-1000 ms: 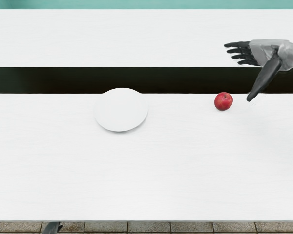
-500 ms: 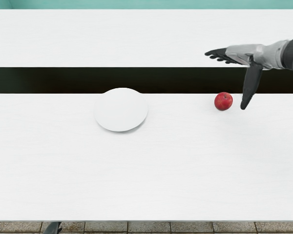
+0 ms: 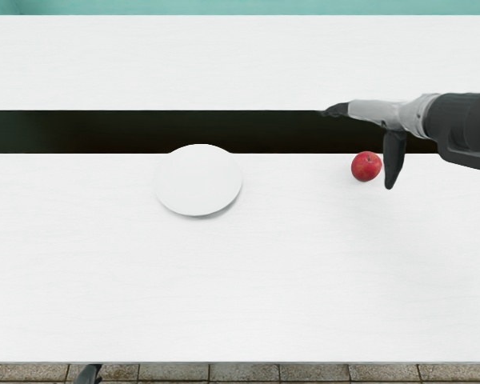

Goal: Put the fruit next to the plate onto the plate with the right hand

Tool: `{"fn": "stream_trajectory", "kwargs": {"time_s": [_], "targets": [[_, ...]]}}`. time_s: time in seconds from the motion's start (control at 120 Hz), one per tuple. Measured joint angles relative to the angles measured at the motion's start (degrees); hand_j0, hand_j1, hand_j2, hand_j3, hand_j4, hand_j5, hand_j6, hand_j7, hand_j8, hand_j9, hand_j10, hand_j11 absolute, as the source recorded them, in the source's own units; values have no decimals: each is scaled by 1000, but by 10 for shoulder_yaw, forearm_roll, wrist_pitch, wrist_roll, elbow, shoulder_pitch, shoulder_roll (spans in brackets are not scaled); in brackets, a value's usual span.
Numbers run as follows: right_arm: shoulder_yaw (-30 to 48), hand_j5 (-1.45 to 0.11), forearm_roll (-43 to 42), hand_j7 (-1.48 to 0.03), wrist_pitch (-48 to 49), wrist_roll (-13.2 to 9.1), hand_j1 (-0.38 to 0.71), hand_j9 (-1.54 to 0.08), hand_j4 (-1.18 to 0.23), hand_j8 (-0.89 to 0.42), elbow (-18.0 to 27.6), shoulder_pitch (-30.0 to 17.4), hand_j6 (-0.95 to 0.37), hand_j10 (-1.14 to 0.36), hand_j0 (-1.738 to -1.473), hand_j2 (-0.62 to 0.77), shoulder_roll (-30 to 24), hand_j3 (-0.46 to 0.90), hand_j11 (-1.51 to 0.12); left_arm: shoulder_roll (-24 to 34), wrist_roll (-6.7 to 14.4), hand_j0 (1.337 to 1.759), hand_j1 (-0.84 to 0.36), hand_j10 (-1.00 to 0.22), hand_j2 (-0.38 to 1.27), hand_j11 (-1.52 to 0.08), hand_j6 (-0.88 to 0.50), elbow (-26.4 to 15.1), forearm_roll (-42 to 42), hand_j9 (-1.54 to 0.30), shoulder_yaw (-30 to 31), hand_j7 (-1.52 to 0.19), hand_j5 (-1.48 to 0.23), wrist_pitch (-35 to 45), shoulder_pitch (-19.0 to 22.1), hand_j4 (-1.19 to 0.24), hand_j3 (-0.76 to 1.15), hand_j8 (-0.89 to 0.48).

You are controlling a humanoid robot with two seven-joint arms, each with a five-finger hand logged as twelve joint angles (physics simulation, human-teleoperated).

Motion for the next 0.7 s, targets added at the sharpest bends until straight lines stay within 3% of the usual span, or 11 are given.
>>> {"fn": "stream_trajectory", "kwargs": {"time_s": [0.7], "targets": [[-35, -109, -139, -108, -41, 0, -250, -108, -86, -86, -61, -1, -87, -85, -1658, -16, 63, 0, -108, 0, 0, 1658, 336, -11, 2, -14, -11, -20, 0, -14, 1, -14, -14, 0, -1, -11, 0, -11]]}}
